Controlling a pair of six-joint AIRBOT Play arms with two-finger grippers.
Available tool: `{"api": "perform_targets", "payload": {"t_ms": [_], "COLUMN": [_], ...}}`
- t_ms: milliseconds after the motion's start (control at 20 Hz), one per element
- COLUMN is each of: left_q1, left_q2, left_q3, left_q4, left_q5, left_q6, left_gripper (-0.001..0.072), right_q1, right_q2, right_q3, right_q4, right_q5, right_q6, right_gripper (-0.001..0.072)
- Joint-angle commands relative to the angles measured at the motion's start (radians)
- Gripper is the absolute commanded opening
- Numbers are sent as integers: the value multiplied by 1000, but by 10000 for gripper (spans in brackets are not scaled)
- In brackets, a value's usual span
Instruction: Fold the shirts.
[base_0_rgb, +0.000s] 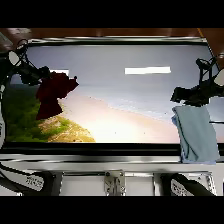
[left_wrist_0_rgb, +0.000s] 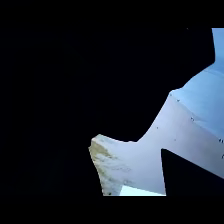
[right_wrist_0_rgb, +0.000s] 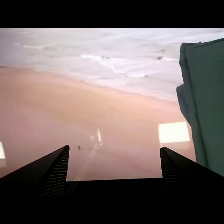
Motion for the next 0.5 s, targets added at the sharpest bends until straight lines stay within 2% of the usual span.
{"api": "perform_targets", "payload": {"t_ms": [0,150,300,350,400,450], "left_q1": [60,51,40,37,35,32], "left_q2": [-171,-265,-327,-335,-333,-322], "left_q3": [77,76,76,76,77,77], "left_q4": [-27,-35,-62,-64,-67,-87], "left_q5": [47,106,121,119,110,93], "left_q6": [4,56,56,55,55,70], "left_gripper": [672,675,673,644,361,33], "right_q1": [1,1,1,1,1,1], "right_q2": [-1,-1,-1,-1,-1,-1], "right_q3": [1,1,1,1,1,1], "right_q4": [13,18,18,18,17,16], "right_q5": [-20,-26,-35,-39,-43,-48], "right_q6": [2,2,2,2,2,1], "right_gripper": [689,689,689,689,689,689]}}
